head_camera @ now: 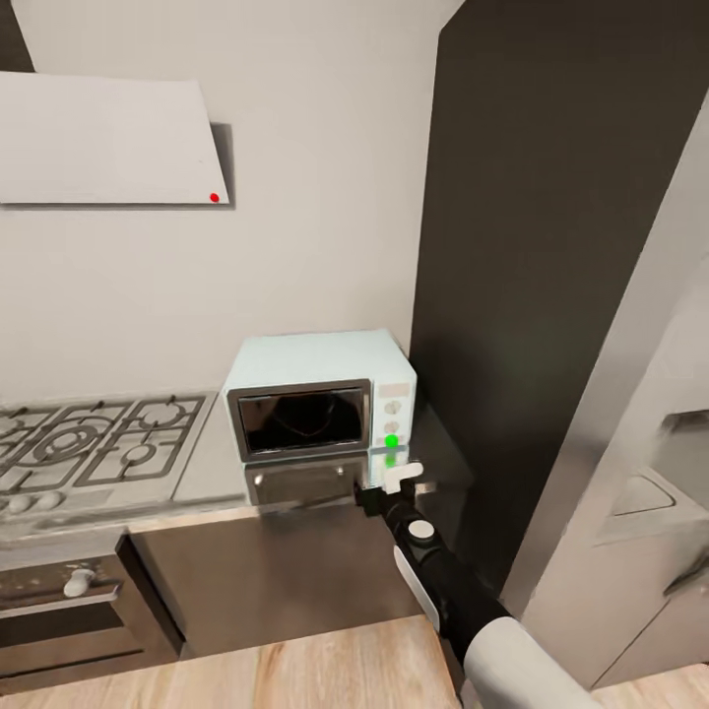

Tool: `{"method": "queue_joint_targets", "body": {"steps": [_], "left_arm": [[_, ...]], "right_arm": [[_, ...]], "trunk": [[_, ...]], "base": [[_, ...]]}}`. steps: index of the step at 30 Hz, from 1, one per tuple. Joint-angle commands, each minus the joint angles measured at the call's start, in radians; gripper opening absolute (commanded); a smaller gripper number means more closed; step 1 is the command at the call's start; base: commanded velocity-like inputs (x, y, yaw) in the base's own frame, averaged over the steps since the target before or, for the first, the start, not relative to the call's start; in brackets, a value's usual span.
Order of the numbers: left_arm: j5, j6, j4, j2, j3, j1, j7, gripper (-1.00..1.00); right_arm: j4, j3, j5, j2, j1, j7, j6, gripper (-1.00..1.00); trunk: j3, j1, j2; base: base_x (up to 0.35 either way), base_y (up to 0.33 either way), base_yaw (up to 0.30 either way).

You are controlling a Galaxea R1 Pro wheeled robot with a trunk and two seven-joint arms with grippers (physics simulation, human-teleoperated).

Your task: In the kitchen, take the popcorn bag from the countertop, put it into the microwave, and heat it until the popcorn is cooked so the cooked popcorn ends up inside the bag.

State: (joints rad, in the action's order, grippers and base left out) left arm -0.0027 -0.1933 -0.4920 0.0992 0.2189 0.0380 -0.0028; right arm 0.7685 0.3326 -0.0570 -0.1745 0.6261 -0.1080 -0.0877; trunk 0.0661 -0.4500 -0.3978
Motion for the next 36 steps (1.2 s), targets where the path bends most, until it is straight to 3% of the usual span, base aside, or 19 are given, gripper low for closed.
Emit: {"method": "queue_joint_targets", "body": {"steps": [1, 20, 23, 26, 29, 34, 36], "left_arm": [[0.0, -0.001, -0.002, 0.001, 0.003, 0.001, 0.0, 1.0], [0.001, -0.001, -0.002, 0.001, 0.004, 0.0, 0.0, 1.0], [0.002, -0.001, -0.002, 0.001, 0.004, 0.0, 0.0, 1.0], [0.003, -0.001, -0.002, 0.001, 0.005, 0.0, 0.0, 1.0], [0.004, -0.001, -0.002, 0.001, 0.005, 0.001, 0.0, 1.0], [-0.002, -0.001, -0.002, 0.002, 0.003, 0.002, 0.0, 1.0], [-0.001, -0.001, -0.002, 0.002, 0.002, 0.002, 0.0, 1.0]], "right_arm": [[0.001, 0.003, -0.006, 0.0, 0.001, -0.007, -0.005, 1.0], [-0.002, 0.003, -0.005, 0.0, -0.018, -0.016, 0.01, 1.0], [-0.017, 0.003, -0.003, 0.0, -0.095, -0.019, 0.018, 1.0], [-0.024, 0.004, -0.004, 0.019, -0.166, -0.019, 0.02, 1.0], [-0.081, 0.005, -0.003, 0.026, -0.219, -0.018, 0.024, 1.0], [-0.316, 0.004, -0.004, 0.026, -0.231, -0.014, 0.105, 1.0], [-0.359, 0.003, -0.006, 0.027, -0.233, -0.011, 0.132, 1.0]], "trunk": [[0.002, 0.0, -0.002], [0.002, 0.0, -0.002], [0.002, 0.0, -0.002], [0.002, 0.0, -0.002], [0.002, 0.0, -0.002], [0.002, 0.0, -0.002], [0.002, 0.0, -0.002]], "base": [[-0.342, 0.0, 0.0], [-0.342, 0.0, 0.0], [-0.342, 0.0, 0.0], [-0.342, 0.0, 0.0], [-0.342, 0.0, 0.0], [-0.242, 0.0, 0.0], [-0.044, 0.0, 0.0]]}}
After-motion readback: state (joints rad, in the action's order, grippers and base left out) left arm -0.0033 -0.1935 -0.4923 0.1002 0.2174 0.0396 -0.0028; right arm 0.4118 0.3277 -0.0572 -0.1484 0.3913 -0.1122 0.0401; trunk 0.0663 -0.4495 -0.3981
